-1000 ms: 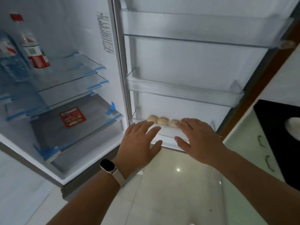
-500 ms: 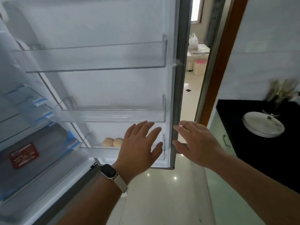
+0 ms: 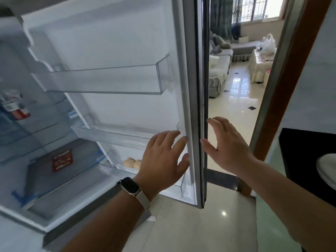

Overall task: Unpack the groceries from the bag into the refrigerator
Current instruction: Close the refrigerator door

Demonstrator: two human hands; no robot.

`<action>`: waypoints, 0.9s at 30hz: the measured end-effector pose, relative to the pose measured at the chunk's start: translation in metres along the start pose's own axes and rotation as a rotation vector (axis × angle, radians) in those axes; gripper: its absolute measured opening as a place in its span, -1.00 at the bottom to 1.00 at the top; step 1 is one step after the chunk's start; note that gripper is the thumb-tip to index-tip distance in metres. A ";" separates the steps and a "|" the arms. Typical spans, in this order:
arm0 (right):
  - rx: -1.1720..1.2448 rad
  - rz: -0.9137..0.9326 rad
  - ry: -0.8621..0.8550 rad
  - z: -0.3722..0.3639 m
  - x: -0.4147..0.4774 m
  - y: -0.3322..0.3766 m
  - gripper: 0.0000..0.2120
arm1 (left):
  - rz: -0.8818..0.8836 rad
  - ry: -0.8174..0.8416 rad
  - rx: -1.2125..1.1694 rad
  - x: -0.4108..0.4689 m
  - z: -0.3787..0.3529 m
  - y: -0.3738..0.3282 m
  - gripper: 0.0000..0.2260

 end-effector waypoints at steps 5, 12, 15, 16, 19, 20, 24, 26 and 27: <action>0.206 0.034 -0.062 -0.007 0.031 -0.005 -0.30 | 0.059 0.164 0.062 -0.002 -0.016 -0.006 -0.59; 0.252 0.127 -0.092 -0.022 0.025 -0.006 -0.25 | 0.092 0.149 0.058 -0.018 -0.021 -0.005 -0.61; 0.239 0.172 -0.090 -0.023 0.017 -0.004 -0.28 | 0.084 0.094 0.061 -0.030 -0.019 -0.004 -0.63; 0.227 0.194 -0.088 -0.023 0.013 -0.003 -0.29 | 0.089 0.069 0.062 -0.035 -0.018 -0.003 -0.64; 0.216 0.254 -0.072 -0.024 0.000 0.003 -0.31 | 0.121 -0.024 0.039 -0.053 -0.014 0.000 -0.66; 0.213 0.285 -0.067 -0.024 -0.005 0.006 -0.32 | 0.133 -0.059 0.029 -0.059 -0.011 0.001 -0.66; 0.179 0.433 -0.063 -0.018 -0.018 0.023 -0.37 | 0.171 -0.173 0.033 -0.085 0.005 0.006 -0.64; 0.184 0.495 -0.072 -0.015 -0.021 0.037 -0.38 | 0.207 -0.183 0.039 -0.100 0.015 0.010 -0.64; 0.194 0.520 -0.079 -0.015 -0.023 0.045 -0.39 | 0.230 -0.172 0.036 -0.108 0.021 0.013 -0.64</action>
Point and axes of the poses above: each hand's wrist, its own x-axis towards the middle knuckle, its own z-axis out of the back of the hand, y = z × x, the point moved 3 cm from there along x, towards the middle knuckle, and after that the axes turned 4 degrees about x, right-handed, at the moved point
